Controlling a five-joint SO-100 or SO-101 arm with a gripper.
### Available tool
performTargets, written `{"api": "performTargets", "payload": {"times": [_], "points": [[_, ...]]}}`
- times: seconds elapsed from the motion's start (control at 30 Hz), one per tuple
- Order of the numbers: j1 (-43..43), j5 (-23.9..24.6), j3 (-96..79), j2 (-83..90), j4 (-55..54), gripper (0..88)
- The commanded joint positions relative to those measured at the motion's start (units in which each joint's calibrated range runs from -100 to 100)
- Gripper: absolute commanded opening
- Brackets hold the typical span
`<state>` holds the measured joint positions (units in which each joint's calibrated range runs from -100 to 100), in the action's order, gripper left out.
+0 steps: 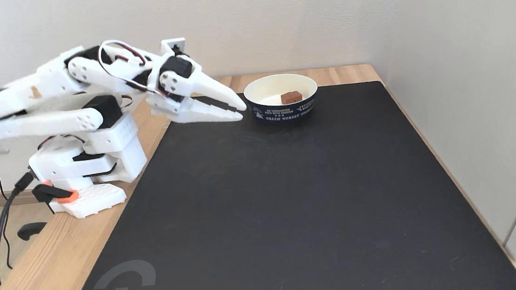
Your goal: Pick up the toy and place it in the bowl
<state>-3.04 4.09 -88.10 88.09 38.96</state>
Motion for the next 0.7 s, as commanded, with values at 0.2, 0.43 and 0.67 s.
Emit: {"api": "performTargets", "payload": {"times": [0.2,0.43,0.67], "points": [[-1.5,-2.6,-10.9,11.4,16.3,2.2],[-1.8,-2.3,-10.4,11.4,18.2,2.2],[-1.7,-2.3,-10.3,11.3,18.2,2.2]]}}
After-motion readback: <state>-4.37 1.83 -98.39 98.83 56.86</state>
